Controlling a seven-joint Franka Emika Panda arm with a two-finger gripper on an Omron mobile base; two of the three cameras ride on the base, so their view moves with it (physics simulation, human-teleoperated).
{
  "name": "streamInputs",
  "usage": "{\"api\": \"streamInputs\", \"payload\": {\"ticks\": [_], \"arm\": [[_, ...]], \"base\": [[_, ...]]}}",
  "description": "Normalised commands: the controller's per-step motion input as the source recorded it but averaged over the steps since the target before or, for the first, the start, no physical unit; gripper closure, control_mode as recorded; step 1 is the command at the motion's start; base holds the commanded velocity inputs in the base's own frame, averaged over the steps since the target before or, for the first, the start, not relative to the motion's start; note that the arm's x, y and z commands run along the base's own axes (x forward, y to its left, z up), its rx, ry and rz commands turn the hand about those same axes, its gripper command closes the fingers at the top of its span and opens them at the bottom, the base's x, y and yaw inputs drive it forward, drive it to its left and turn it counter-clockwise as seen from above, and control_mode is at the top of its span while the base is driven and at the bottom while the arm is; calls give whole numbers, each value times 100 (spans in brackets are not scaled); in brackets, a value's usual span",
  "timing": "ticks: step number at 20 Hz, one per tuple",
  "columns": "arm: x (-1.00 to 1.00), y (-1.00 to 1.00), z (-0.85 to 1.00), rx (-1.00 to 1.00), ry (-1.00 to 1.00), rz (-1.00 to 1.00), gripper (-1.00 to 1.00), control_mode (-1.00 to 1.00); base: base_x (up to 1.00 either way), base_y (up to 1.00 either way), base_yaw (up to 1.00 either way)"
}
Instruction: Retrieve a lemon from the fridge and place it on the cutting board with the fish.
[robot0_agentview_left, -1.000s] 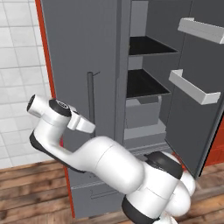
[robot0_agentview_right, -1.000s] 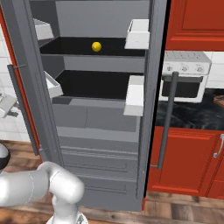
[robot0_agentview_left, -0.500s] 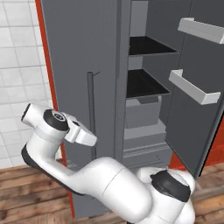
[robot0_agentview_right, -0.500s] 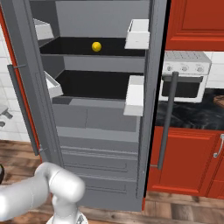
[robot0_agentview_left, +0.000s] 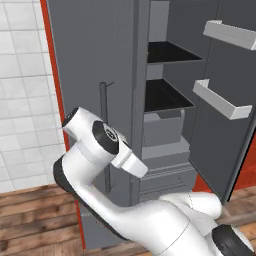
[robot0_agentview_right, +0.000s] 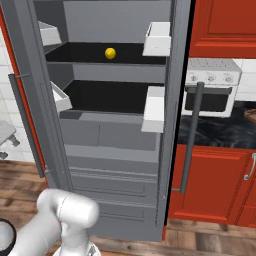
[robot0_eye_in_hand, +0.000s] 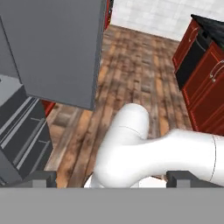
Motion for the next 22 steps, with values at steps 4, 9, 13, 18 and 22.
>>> {"api": "streamInputs", "payload": {"ticks": [4,9,13,18,22], "arm": [[-29,-95,57,24,0,-8,-100,-100],[-27,-80,42,21,0,-1,-100,-100],[-4,-23,3,8,-2,0,-100,-100],[48,-6,-7,8,0,2,-100,-100],[60,-52,-14,32,4,11,-100,-100]], "base": [[0,0,0],[0,0,0],[0,0,0],[0,0,0],[0,0,0]]}}
